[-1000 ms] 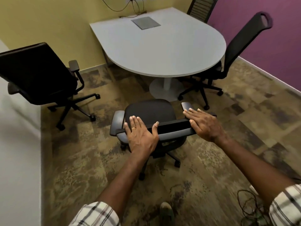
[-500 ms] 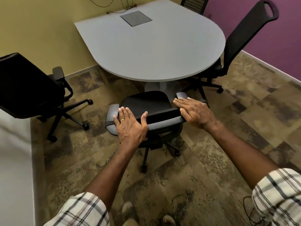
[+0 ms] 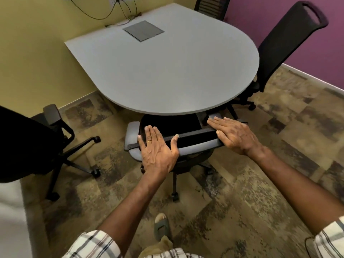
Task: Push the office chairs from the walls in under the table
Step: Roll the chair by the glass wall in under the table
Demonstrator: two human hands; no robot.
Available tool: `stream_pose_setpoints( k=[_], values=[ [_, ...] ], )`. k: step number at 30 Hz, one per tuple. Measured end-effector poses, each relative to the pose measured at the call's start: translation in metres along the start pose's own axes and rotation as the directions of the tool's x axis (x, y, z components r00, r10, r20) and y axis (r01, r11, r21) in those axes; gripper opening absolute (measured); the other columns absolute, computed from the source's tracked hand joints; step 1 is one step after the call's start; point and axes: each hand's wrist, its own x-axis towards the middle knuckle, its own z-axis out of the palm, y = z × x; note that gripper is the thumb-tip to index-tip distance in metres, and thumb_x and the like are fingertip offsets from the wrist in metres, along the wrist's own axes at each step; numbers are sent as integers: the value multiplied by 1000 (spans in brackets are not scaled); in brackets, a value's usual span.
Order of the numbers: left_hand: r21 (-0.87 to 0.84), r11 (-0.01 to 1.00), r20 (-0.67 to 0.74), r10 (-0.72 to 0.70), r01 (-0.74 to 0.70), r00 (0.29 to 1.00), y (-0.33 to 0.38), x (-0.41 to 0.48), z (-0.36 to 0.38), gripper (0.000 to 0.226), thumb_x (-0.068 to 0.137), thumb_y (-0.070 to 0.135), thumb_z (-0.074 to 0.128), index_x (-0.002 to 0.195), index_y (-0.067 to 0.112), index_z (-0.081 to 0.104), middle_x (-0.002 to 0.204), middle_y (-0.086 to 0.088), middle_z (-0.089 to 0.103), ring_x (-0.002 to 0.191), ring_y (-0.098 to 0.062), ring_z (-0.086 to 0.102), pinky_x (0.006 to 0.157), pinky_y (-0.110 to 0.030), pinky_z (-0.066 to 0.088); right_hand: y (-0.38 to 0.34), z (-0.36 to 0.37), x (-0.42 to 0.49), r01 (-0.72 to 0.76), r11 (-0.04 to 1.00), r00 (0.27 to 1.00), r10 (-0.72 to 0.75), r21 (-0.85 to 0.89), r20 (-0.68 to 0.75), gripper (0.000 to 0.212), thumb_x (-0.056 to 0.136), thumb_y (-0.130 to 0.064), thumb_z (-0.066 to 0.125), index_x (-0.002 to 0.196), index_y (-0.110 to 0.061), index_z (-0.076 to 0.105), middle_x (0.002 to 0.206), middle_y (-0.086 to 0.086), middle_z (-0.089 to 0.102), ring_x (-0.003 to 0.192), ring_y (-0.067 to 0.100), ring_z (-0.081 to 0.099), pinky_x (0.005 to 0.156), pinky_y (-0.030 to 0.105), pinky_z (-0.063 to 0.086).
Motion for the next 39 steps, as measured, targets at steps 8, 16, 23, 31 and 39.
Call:
stream_pose_setpoints(
  k=[8,16,23,31,39],
  values=[
    [18,997,-42,70,-70,997,-63,157,-38,99,99,77,6,165,2,3,174,-13,-2,161,-22,-9,129,-49,-12,-28,9,144,-109,993,989,113,40,-99,61,97,-36,28,148,-13,53,154,3,51,144,15,46,123,38,33],
    [70,986,-90,158,-152,983,-99,246,-55,107,94,84,4,163,5,25,172,-10,22,162,-21,6,131,-49,-2,-38,28,218,-182,982,965,189,55,-182,52,97,-32,39,142,-13,58,145,6,61,134,20,57,116,39,43],
    [141,945,-112,313,-297,943,-157,328,-86,96,99,80,14,158,10,41,165,-7,39,159,-21,21,129,-51,13,-87,32,291,-253,967,953,256,38,-160,48,94,-31,36,122,-7,66,116,12,71,103,26,67,90,41,55],
    [185,914,-1,367,-360,930,-202,358,-107,100,97,82,7,161,10,35,167,-5,34,160,-16,14,131,-46,4,-142,46,309,-299,954,939,297,12,-174,53,96,-32,38,131,-2,64,132,17,68,123,29,65,105,43,52],
    [136,919,-12,374,-369,927,-214,353,-99,100,96,84,9,160,13,38,166,-4,37,160,-17,17,131,-49,5,-152,49,305,-322,946,922,323,39,-215,52,96,-30,37,133,-5,63,135,12,67,124,24,64,107,39,50]
  ],
)
